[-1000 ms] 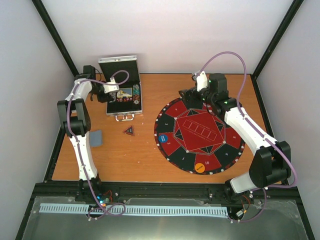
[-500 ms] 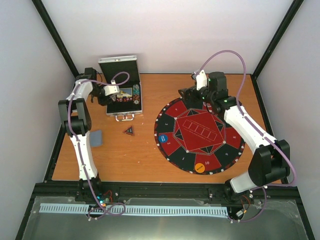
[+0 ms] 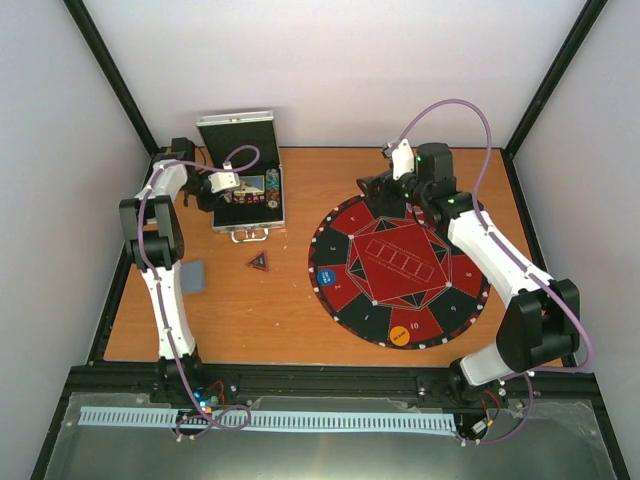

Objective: Distribute texas hold em gaming equipment

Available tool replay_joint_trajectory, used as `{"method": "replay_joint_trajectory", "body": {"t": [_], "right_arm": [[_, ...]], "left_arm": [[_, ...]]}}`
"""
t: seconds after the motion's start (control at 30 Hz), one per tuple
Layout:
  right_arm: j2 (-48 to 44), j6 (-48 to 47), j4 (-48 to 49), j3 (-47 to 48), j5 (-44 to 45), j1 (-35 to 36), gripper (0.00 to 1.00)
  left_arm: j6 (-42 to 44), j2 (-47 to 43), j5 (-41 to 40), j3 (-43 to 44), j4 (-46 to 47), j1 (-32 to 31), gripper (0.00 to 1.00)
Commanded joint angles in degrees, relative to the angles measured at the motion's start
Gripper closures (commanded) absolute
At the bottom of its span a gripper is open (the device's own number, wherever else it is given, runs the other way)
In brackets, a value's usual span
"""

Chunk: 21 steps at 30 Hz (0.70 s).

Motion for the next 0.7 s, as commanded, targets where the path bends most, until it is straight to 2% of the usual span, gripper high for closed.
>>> {"method": "replay_joint_trajectory", "body": {"t": [0.0,0.3,0.37,0.5,0.67], "right_arm": [[0.86,-0.52,-0.43,1.96,-0.29,0.17,0.00],[1.02,-0.52,-0.59,1.92,-0.12,0.18,0.00],[1.01,-0.52,-0.60,1.92,-0.11,0.18,0.00],[0.75,-0.61,-0.85,1.85,0.04,0.15,0.00],[0.15,-0.56,-1.04,1.89,0.44,0.18,0.00]], "left_arm": [[0.11,1.97,0.25,2.66,1.83,-0.24,0.49],[0.06,2.96,-0.43,2.82,3.94,-0.25,0.64],[-0.26,2.90,0.27,2.91,4.11,-0.24,0.72],[-1.10,1.78,1.32,2.91,3.23,-0.28,0.98],[-7.75,-1.66,1.42,3.18,3.22,-0.23,0.99]]}}
